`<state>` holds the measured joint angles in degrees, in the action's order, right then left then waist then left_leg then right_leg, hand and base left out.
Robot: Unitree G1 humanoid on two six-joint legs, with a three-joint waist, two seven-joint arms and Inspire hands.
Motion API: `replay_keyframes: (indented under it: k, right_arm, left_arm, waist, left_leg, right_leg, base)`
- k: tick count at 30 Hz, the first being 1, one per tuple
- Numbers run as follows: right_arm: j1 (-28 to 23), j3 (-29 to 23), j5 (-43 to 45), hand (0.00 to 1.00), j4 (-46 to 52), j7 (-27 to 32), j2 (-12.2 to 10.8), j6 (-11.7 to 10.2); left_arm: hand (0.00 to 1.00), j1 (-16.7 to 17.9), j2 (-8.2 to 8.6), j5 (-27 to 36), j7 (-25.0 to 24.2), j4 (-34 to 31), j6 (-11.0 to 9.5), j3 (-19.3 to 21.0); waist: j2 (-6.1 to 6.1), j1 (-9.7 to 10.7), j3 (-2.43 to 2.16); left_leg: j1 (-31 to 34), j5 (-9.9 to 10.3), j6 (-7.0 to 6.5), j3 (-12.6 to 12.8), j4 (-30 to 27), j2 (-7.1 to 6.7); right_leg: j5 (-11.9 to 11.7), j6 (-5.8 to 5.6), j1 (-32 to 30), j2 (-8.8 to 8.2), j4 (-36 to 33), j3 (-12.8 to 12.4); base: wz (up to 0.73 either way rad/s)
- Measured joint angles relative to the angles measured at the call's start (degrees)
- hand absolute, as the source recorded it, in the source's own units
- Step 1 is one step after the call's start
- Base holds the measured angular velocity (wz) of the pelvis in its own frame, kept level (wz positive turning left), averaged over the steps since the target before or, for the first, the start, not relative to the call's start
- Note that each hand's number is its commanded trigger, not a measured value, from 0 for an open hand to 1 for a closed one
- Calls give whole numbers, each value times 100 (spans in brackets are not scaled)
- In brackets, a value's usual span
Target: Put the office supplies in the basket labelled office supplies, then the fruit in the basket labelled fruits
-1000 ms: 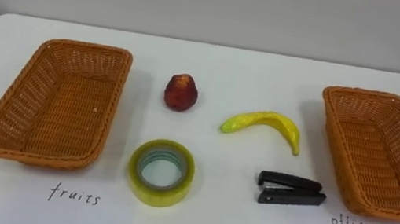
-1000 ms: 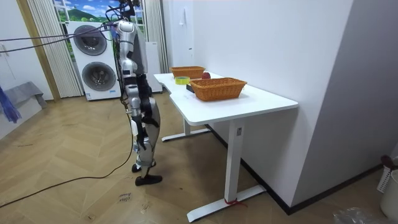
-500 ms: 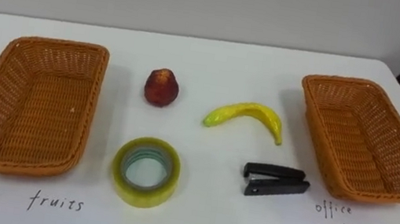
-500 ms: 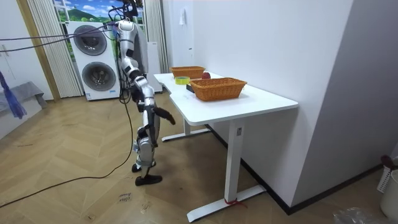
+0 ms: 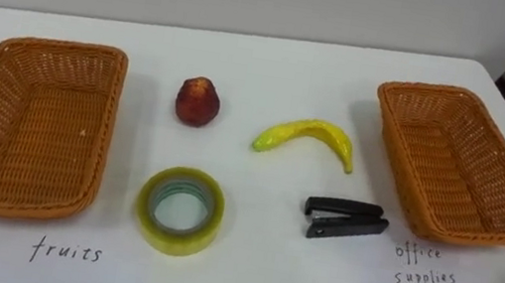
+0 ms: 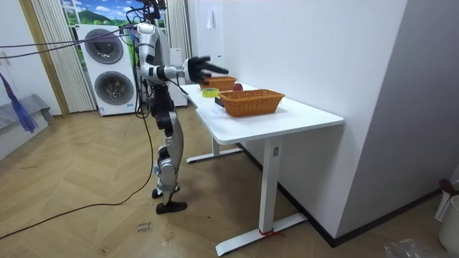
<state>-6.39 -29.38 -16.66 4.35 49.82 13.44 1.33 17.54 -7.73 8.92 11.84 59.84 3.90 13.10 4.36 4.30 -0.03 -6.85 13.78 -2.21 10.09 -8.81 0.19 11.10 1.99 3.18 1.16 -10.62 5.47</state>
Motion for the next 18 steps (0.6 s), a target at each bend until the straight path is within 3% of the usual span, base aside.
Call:
replay_keyframes:
  k: [3, 8, 18]
  right_arm:
    - [20, 142, 432, 0, 448, -122, 1, -43]
    - [255, 621, 1382, 0, 972, -373, 3, -62]
    - [691, 1093, 1977, 0, 1390, -1322, 78, -45]
  left_arm:
    - [0, 64, 13, -1, 16, 92, -46, -37]
    - [0, 25, 17, -71, 17, 238, -46, -159]
    - [0, -37, 65, -187, 14, 377, -67, -150]
  waist:
    - [91, -85, 5]
    - [40, -182, 21]
    - [11, -323, -5]
  left_leg:
    - [-18, -1, 3, -45, -3, 19]
    - [2, -3, 0, -88, -6, 7]
    - [-39, -2, 1, -90, -55, 22]
  right_leg:
    - [-3, 5, 10, -1, -2, 38]
    - [-9, -3, 57, -17, -10, 80]
    - [-15, 6, 76, -17, -5, 129]
  base:
    - [4]
    - [3]
    - [1]
